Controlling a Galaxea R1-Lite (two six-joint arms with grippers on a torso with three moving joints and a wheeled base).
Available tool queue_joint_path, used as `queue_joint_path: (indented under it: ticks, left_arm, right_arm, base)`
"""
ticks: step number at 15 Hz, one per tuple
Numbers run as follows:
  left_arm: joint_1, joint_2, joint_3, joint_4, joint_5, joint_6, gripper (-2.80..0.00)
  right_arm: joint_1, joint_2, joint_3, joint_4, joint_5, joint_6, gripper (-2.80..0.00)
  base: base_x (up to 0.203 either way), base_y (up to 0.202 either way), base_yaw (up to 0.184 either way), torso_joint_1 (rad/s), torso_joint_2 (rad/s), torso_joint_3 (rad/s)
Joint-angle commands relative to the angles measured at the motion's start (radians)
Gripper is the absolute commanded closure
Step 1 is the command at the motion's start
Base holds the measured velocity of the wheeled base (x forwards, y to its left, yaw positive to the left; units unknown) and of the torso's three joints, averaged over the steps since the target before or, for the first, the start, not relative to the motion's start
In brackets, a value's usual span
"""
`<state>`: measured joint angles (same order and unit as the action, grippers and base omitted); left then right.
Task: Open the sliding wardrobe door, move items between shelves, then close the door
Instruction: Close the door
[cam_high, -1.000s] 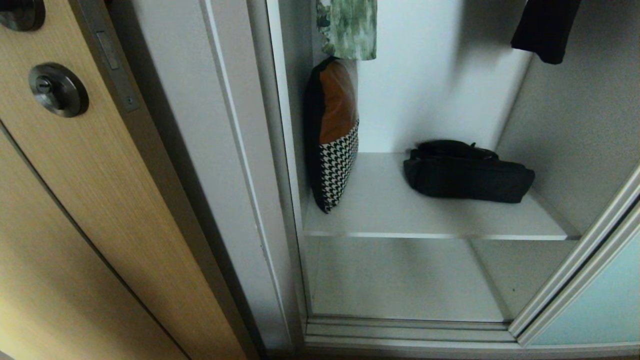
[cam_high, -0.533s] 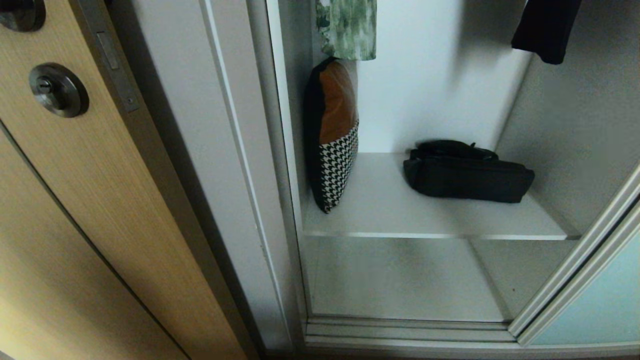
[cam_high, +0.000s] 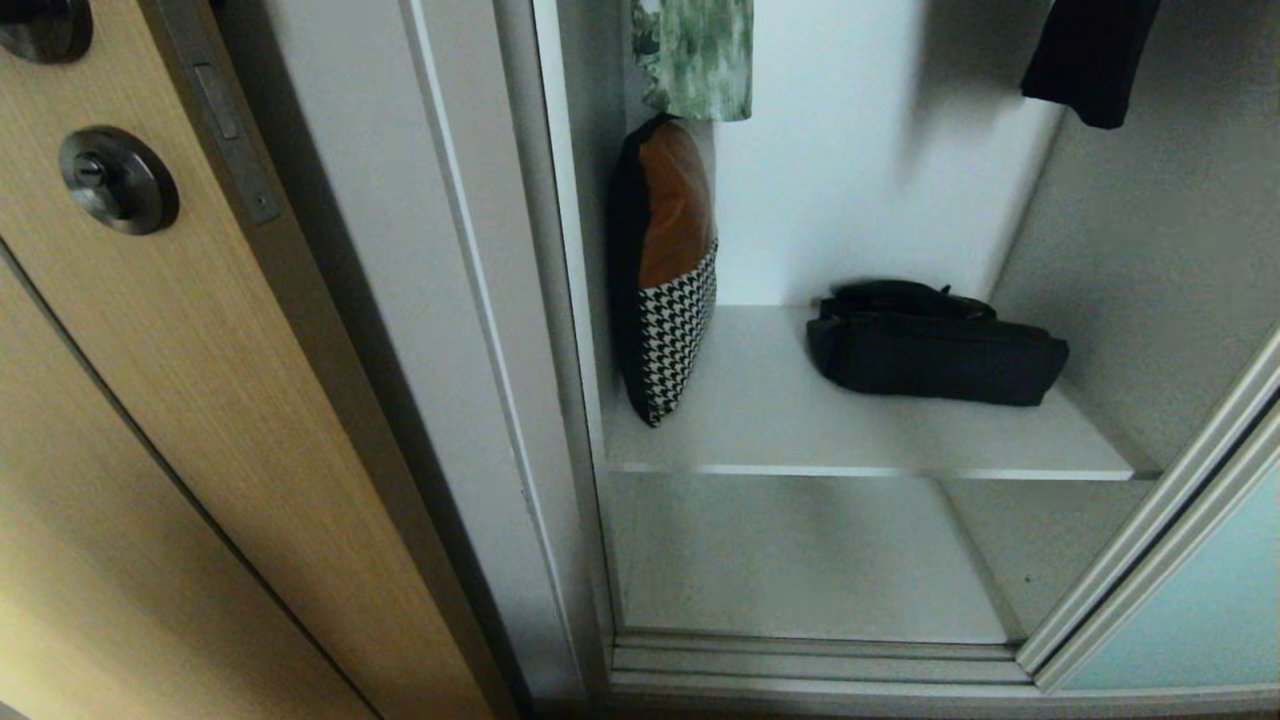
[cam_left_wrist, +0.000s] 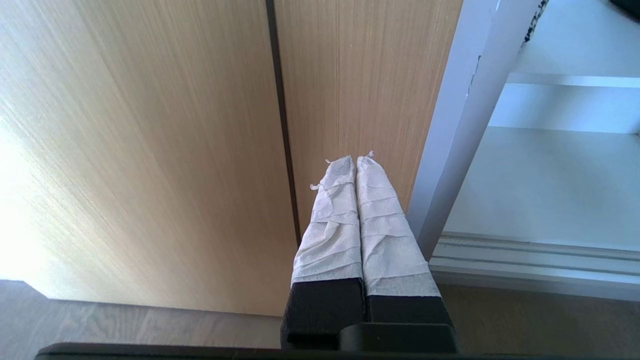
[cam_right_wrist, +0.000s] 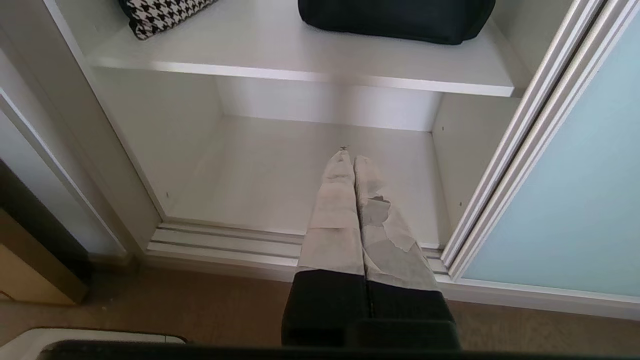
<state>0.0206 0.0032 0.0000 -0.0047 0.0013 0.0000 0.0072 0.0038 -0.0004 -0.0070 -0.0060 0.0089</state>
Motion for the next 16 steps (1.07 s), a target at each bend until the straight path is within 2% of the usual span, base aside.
queue_joint_path:
  ticks: [1, 6, 16]
  left_arm:
    - [0.002, 0.001, 0.0, -0.001, 0.0, -0.001, 0.0]
    - [0.002, 0.001, -0.002, 0.005, 0.005, 0.015, 0.0]
    - [0.001, 0.001, 0.0, 0.002, 0.0, 0.006, 0.0]
  right_arm:
    - [0.0, -0.008, 0.0, 0.004, 0.0, 0.002, 0.0]
    - [0.0, -0.007, 0.0, 0.004, 0.0, 0.003, 0.0]
    - [0.0, -0.007, 0.0, 0.004, 0.0, 0.002, 0.0]
  base:
    - [0.0, 0.0, 0.0, 0.0, 0.0, 0.0]
    - [0.0, 0.0, 0.0, 0.0, 0.0, 0.0]
    - [0.0, 0.0, 0.0, 0.0, 0.0, 0.0]
